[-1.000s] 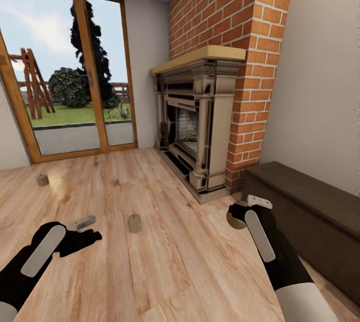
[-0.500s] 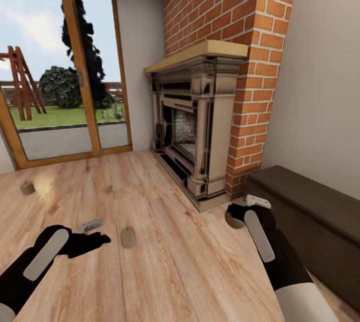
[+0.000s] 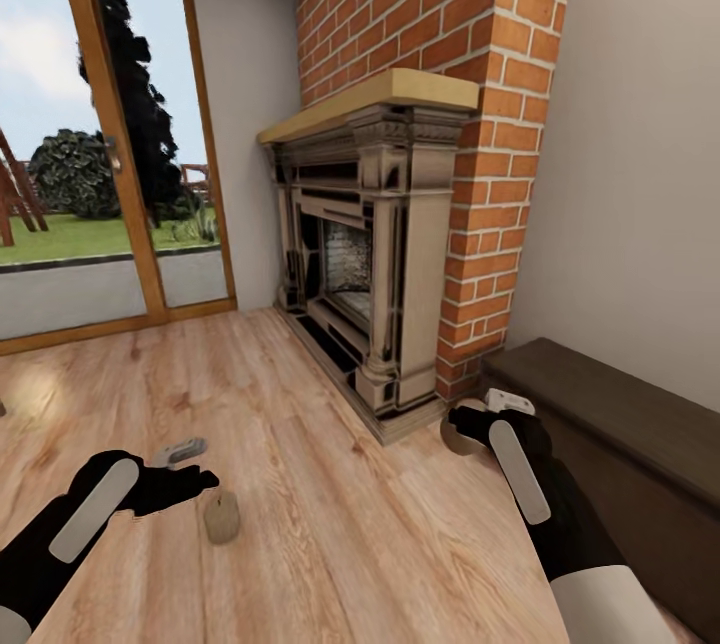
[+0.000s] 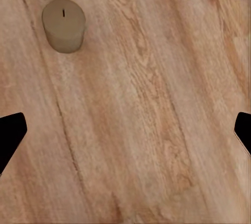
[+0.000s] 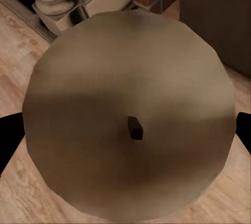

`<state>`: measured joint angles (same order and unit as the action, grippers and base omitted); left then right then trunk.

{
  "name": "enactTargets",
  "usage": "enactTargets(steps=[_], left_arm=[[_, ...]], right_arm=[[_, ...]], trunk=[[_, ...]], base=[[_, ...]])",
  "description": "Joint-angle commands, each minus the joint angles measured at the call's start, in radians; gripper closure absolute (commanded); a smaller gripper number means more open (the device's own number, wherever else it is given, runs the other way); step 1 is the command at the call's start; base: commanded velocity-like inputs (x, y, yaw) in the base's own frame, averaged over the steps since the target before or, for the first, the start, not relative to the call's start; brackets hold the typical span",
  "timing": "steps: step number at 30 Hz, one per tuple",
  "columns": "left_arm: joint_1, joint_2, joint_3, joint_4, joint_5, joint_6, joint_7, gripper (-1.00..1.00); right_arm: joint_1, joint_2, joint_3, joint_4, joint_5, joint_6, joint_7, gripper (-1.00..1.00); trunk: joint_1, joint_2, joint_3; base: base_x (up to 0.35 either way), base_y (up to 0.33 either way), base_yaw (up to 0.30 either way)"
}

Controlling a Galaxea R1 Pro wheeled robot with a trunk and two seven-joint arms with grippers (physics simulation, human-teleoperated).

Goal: Place each of the two pumpkins and all three candles from the living room inside a cabinet in the living room (use any cabinet), then make sure every cabinet is closed, and position the cauldron so it is next to a table in the living room.

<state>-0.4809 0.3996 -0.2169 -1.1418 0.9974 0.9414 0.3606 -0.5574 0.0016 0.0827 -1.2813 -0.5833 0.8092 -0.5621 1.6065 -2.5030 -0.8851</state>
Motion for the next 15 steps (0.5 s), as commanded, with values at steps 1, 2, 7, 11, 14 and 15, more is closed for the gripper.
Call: enactTargets(steps=[1,2,7,11,14,15], left_arm=[[-0.001,0.001,-0.003,-0.001,0.01,0.001,0.009,-1.0],[-0.001,0.001,-0.003,-0.001,0.01,0.001,0.009,-1.0],[-0.001,0.012,-0.01,-0.001,0.009,0.002,0.008,-1.0],[-0.001,0.038,-0.015,-0.001,0.008,0.002,0.008,-1.0],[-0.001,0.038,-0.016,-0.001,0.008,0.001,0.009,-1.0],[-0.001,0.037,-0.016,-0.001,0.007,0.001,0.01,-1.0]], right_arm=[[-0.001,0.0,0.001,-0.001,-0.009,0.001,-0.012,1.0],[-0.001,0.0,0.001,-0.001,-0.009,0.001,-0.012,1.0],[-0.001,0.0,0.001,-0.001,-0.009,0.002,-0.011,1.0],[-0.001,0.001,0.012,-0.001,-0.009,0.002,-0.012,1.0],[-0.001,0.0,0.026,-0.001,-0.009,0.002,-0.012,1.0],[-0.001,0.0,0.028,-0.001,-0.009,0.002,-0.012,1.0]], trunk=[[0.0,-0.001,-0.001],[0.0,-0.001,-0.001],[0.0,-0.001,-0.001],[0.0,-0.001,-0.001],[0.0,-0.001,-0.001],[0.0,-0.001,-0.001]], base=[[0.335,0.0,-0.016],[0.335,0.0,-0.01],[0.335,0.0,-0.111],[0.336,0.034,-0.232],[0.283,0.047,-0.06],[0.176,0.018,-0.023]])
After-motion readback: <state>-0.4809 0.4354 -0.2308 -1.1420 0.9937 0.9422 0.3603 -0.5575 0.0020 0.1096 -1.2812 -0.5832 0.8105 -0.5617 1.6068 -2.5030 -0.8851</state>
